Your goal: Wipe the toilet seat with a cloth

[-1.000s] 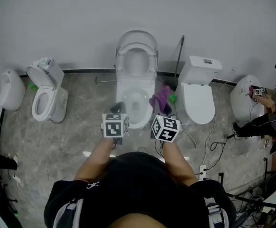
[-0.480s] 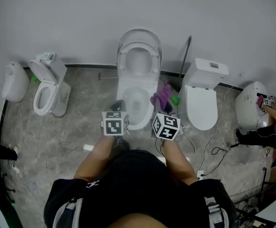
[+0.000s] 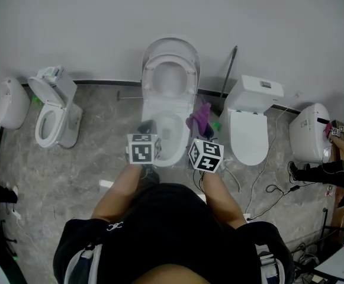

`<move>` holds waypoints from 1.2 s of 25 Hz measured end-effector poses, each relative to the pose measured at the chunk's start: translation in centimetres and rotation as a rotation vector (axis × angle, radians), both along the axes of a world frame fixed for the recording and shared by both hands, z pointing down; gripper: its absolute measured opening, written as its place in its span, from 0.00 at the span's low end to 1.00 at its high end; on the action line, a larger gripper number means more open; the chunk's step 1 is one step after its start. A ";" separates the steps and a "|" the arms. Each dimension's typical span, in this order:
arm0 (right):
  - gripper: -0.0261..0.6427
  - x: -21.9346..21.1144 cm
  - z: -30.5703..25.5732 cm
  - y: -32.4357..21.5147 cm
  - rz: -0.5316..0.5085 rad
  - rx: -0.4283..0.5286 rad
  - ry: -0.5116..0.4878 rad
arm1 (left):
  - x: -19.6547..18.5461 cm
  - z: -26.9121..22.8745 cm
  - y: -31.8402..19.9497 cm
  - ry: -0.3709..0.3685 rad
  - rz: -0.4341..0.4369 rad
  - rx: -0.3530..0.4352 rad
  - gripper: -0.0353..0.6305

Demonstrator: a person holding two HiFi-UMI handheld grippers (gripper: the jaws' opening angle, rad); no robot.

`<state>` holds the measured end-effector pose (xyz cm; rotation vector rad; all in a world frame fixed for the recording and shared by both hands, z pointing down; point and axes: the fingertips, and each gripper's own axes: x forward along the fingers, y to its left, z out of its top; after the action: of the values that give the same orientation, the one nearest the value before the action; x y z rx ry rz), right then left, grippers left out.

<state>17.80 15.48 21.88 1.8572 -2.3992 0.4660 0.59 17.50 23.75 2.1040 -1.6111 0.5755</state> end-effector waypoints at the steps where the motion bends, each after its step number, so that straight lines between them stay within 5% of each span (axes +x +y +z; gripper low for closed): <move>1: 0.16 -0.2 0.2 -0.6 0.004 -0.003 0.003 | -0.1 0.3 -0.7 0.002 0.007 -0.004 0.06; 19: 0.16 -10.1 2.1 -13.8 0.062 -0.052 0.103 | -9.5 2.6 -16.2 0.065 0.096 -0.053 0.06; 30: 0.16 -11.2 6.1 -20.8 0.100 -0.249 0.238 | -12.3 3.1 -22.7 0.114 0.200 -0.086 0.06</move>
<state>6.56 -5.31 27.94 1.8139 -2.0054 0.4939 -11.69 -5.22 26.84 2.2058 -1.3014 0.5658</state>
